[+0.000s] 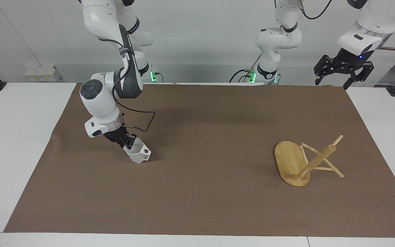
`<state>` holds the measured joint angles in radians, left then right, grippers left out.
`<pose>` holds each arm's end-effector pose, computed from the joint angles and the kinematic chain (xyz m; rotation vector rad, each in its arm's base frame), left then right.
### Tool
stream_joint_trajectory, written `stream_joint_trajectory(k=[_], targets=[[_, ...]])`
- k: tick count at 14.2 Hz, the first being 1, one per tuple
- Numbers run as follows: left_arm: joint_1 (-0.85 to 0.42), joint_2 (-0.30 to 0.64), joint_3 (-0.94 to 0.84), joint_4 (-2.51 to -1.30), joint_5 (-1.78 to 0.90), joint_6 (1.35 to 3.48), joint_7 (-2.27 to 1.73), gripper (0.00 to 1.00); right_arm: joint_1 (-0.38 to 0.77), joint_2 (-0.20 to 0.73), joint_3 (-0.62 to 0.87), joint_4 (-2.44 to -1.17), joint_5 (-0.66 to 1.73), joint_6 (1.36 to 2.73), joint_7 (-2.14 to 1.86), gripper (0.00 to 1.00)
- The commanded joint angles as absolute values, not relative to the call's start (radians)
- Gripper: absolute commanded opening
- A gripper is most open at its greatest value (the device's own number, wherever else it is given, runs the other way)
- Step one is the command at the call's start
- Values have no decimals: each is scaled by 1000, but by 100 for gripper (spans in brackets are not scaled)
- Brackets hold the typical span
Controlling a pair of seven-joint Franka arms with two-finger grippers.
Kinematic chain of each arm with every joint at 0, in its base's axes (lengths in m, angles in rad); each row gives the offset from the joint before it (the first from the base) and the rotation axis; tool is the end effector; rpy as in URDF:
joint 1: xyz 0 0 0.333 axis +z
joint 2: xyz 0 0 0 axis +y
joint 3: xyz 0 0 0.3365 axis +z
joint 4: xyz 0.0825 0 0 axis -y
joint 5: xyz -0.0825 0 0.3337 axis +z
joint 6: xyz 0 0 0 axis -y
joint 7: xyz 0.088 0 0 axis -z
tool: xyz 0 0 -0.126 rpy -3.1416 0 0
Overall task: Hang cup on rack
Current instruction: 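Lift the white cup with the right gripper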
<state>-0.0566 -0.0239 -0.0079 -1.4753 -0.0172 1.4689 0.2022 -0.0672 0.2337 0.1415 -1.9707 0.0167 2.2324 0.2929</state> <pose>0.4850 -0.0337 0.6686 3.0976 -0.4185 0.0291 0.5660 0.0389 0.3880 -3.0698 0.3592 -0.0329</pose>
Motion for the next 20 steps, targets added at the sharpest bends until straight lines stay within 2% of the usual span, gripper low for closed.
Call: stream_joint_trajectory(k=[1, 9, 13, 20], targets=[[-57, -51, -5, -1503, -12, 1465, 195, 100, -72, 229, 150, -1979, 29, 2240, 311, 2], [-57, -51, -5, -1503, -12, 1463, 195, 100, -58, 226, 152, -1905, 94, 2218, 299, 0], [-63, -55, -6, -1506, -12, 1450, 192, 100, -58, 221, 173, -1784, 101, 2110, 247, 0], [-38, -83, 2, -1563, -15, 1474, 145, 100, -60, 172, 207, -1717, 431, 2074, 91, 0]])
